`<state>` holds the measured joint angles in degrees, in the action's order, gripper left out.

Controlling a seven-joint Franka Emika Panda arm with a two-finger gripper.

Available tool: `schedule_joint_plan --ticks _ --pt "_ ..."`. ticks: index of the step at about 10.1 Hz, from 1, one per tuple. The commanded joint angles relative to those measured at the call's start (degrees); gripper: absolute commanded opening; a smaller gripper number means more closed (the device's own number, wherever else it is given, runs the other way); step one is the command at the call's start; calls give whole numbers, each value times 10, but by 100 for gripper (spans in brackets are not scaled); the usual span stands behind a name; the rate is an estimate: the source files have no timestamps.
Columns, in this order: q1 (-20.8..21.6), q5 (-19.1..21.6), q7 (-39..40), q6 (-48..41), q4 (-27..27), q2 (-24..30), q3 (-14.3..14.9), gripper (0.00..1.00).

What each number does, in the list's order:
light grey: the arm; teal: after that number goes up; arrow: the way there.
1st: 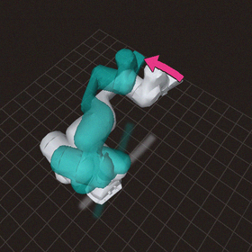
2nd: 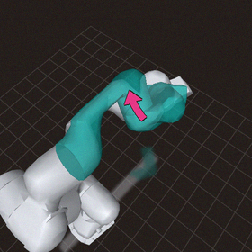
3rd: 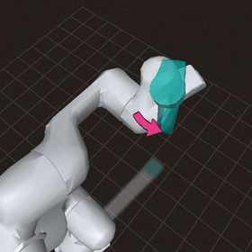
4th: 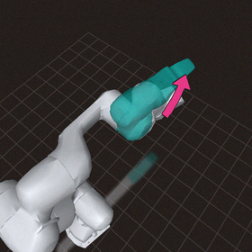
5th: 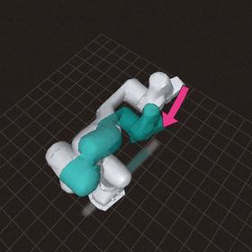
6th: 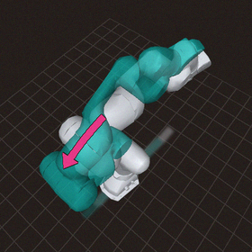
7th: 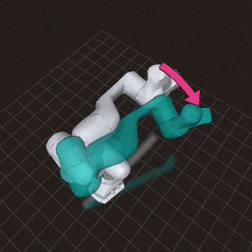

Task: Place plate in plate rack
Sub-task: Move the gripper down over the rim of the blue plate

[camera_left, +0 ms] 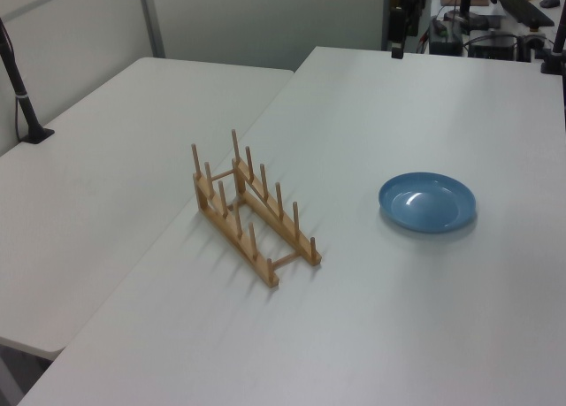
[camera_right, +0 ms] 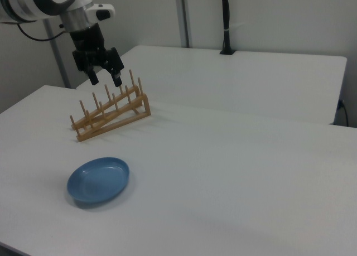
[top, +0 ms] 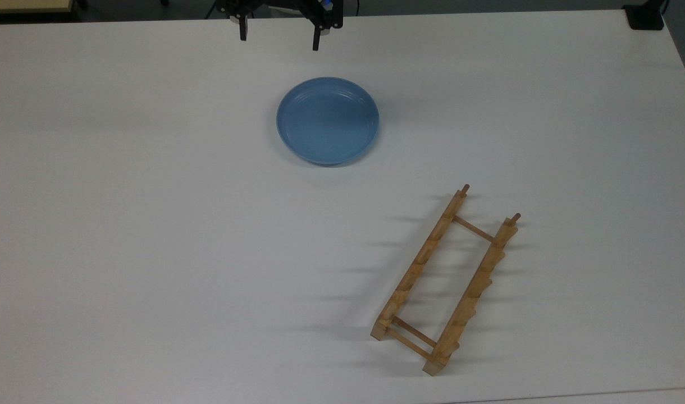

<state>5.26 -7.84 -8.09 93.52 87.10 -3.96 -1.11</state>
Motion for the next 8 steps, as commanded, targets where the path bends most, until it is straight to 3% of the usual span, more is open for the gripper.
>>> schedule_joint_plan --ticks 1,6,8 --pt "-2 12 -1 4 14 11 3 100" --pt "-3 12 6 6 16 8 5 100" --pt "-4 13 126 10 35 0 7 100"
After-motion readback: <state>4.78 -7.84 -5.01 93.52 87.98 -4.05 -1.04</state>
